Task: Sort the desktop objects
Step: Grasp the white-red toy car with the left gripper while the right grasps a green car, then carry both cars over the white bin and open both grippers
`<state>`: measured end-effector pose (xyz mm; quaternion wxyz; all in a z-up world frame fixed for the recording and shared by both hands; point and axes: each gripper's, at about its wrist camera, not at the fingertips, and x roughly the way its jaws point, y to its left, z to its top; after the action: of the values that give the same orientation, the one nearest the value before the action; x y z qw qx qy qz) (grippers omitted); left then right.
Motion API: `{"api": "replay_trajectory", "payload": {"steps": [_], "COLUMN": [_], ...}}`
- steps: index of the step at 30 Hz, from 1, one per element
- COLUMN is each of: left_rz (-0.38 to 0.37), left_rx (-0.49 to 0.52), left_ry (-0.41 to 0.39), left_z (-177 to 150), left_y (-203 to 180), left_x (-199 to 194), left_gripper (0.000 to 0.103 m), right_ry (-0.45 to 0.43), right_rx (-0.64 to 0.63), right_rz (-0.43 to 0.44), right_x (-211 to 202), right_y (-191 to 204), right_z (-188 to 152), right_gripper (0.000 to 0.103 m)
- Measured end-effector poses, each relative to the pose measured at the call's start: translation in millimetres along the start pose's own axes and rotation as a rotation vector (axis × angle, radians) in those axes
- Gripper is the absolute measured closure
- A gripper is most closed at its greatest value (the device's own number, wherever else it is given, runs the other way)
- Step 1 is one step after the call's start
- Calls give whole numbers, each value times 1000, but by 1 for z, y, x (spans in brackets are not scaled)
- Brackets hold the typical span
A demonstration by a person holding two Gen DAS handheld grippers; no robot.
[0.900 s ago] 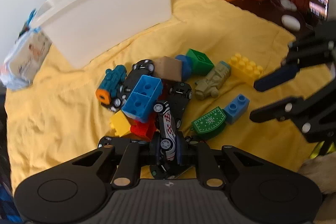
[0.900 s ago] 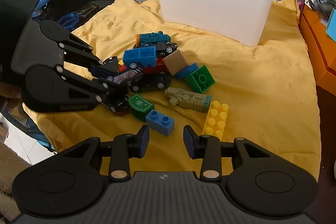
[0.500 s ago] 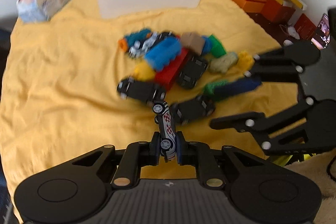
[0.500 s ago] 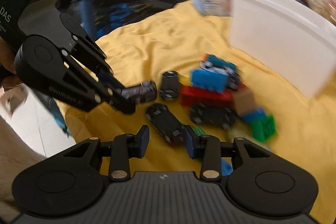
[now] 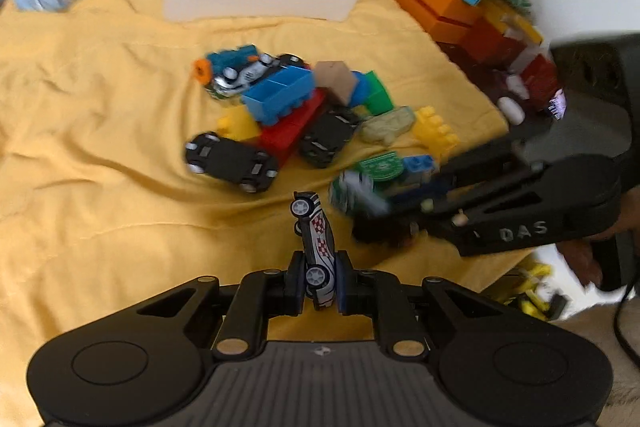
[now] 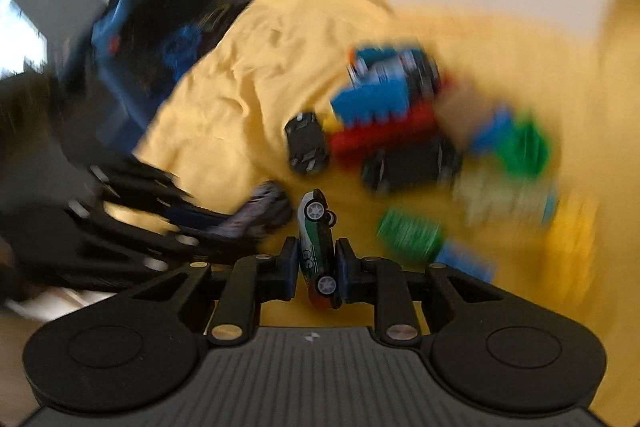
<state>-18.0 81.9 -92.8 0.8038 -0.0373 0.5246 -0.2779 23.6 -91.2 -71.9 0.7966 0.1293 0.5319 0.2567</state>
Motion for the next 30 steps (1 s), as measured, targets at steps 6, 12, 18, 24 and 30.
{"api": "replay_trajectory", "payload": {"steps": [6,12,18,24,30], "left_rz": [143,271,282,213,188], "left_rx": [120,312,351,321,339], "left_ry": [22,-31,-2,32,-45], "left_z": [-7,-6,-3,-7,11], "left_y": [-8,-22,-29,-19,-23], "left_x": [2,-15,8,13,-15], "left_gripper": [59,45,46,71,71], "right_ry": [-21,-90,-61,-12,-51], "right_rx": [40,-92,-101,-151,-145], "right_rz": [-98,-264,-345,-411,-419], "right_x": [3,-11,10,22,3], "right_y": [4,27,39,42,53], "right_z": [-14,-12,-12,-18,-6], "right_gripper": [70,58,55,71,71]}}
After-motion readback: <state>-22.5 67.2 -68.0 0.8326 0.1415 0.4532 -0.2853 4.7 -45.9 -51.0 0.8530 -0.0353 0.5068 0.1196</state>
